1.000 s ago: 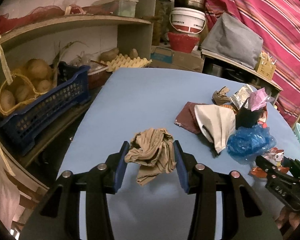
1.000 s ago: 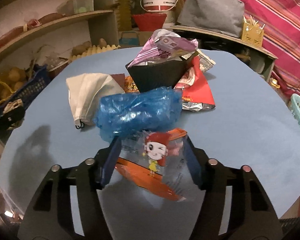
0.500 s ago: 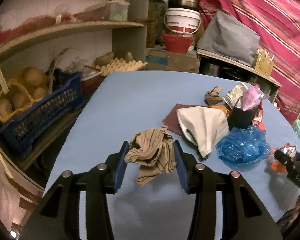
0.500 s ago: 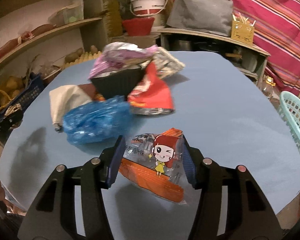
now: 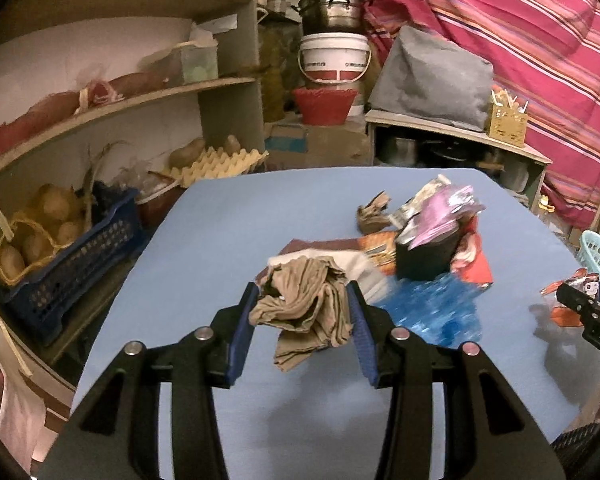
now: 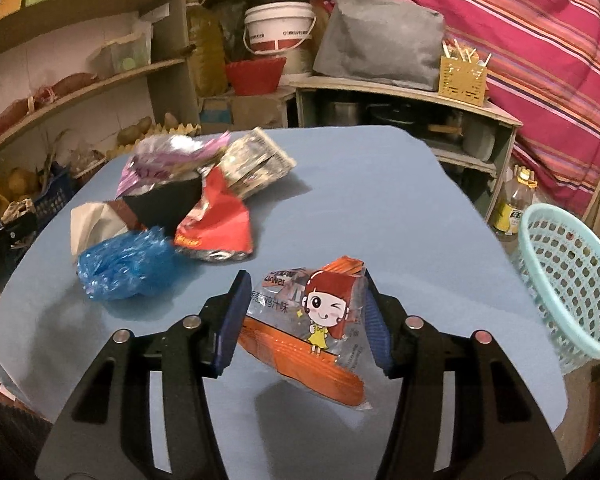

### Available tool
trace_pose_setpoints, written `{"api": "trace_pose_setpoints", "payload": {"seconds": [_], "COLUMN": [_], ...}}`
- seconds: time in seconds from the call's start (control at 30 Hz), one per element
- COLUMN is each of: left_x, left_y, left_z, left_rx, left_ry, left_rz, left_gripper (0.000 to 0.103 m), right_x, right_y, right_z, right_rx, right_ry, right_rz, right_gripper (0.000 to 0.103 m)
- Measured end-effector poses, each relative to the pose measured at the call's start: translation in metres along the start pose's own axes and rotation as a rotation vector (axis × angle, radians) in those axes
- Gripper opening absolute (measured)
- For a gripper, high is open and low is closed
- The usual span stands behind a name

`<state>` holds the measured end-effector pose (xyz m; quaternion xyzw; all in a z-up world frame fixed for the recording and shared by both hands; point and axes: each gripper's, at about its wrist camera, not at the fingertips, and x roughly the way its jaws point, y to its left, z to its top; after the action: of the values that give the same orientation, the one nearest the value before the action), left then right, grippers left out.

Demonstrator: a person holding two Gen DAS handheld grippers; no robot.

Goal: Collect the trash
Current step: 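Carry the cloth and snack bag over the light-blue basket with both grippers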

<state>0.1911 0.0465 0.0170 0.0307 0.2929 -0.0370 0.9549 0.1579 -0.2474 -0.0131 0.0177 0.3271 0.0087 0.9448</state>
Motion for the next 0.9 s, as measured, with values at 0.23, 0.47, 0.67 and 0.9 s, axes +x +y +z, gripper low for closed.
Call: {"api": "trace_pose_setpoints", "payload": {"seconds": [0.23, 0.47, 0.67, 0.9], "left_x": [-0.003, 0.002, 0.016, 0.026], "left_y": [-0.06, -0.135, -0.201, -0.299], "left_z": [0.02, 0.033, 0.039, 0.049], "left_rx": [0.035, 0.08, 0.109, 0.151], "left_ry": [-0.026, -0.042, -0.029, -0.031], "left_rz": [-0.041, -0.114, -0.191, -0.321], "left_gripper": [0.044, 0.044, 0.044, 0.044], "right_x": [-0.015, -0.029, -0.038, -0.053], "right_y": [-0.044, -0.106, -0.175, -0.26], "right_z": [0.016, 0.032, 0.035, 0.03], "right_rx": [0.033, 0.08, 0.152, 0.221], "right_ry": [-0.046, -0.087, -0.112, -0.094], "right_rz": [0.023, 0.001, -0.067, -0.172], "right_gripper": [0.053, 0.053, 0.053, 0.053]}}
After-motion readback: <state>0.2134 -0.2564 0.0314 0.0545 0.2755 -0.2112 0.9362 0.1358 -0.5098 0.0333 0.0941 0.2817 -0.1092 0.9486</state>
